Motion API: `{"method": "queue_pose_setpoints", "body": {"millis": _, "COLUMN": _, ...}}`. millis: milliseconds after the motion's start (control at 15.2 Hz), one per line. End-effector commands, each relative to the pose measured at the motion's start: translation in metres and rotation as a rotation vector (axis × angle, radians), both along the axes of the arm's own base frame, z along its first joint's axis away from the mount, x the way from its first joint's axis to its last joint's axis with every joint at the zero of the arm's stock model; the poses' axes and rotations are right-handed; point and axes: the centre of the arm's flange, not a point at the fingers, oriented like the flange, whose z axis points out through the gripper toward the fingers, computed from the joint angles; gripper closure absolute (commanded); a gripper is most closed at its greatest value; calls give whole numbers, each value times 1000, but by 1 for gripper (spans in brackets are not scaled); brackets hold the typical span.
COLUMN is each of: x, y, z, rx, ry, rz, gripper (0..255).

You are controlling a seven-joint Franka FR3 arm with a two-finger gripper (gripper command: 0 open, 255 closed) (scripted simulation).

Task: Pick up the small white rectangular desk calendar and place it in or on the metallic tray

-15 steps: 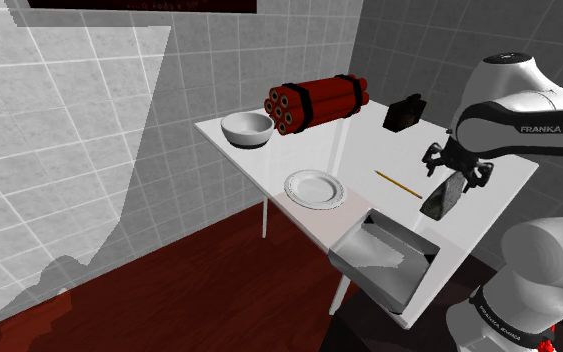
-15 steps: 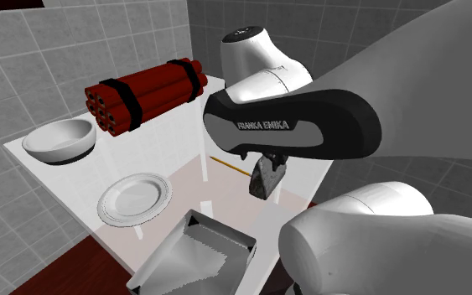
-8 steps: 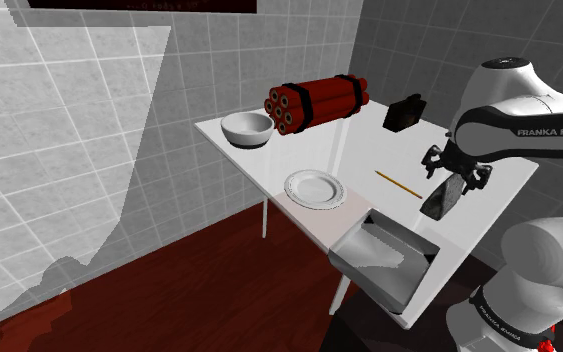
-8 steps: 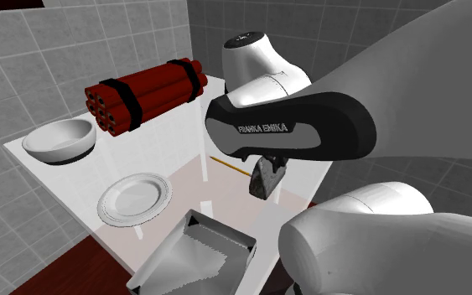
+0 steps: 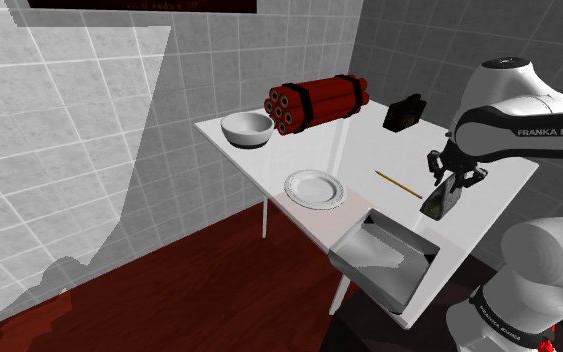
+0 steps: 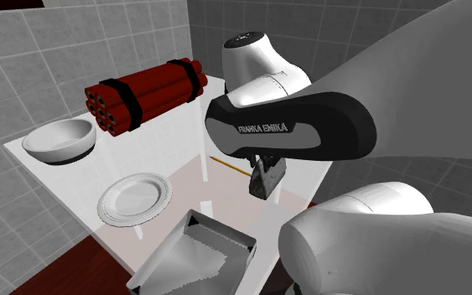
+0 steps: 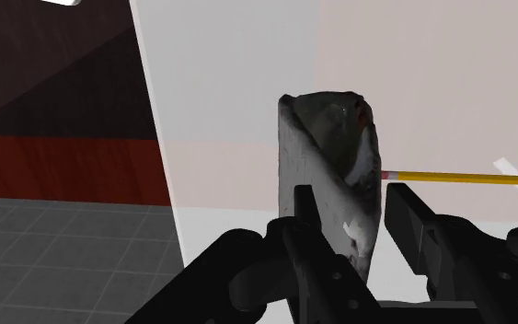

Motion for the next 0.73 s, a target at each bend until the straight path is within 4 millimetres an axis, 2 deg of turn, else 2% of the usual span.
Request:
{"method": "queue_pose_setpoints", "body": {"millis": 0, "x": 0, "y": 0, "z": 0, "rx": 0, "ry": 1, "rz": 0, "gripper": 255}}
{"method": "queue_pose_setpoints", "body": {"millis": 132, "x": 0, "y": 0, "z": 0, "rx": 0, "ry": 1, "rz": 0, "gripper": 255}}
{"method": "queue_pose_setpoints", "body": {"millis": 660, "x": 0, "y": 0, "z": 42, "rx": 0, "ry": 1, "rz": 0, "gripper": 255}}
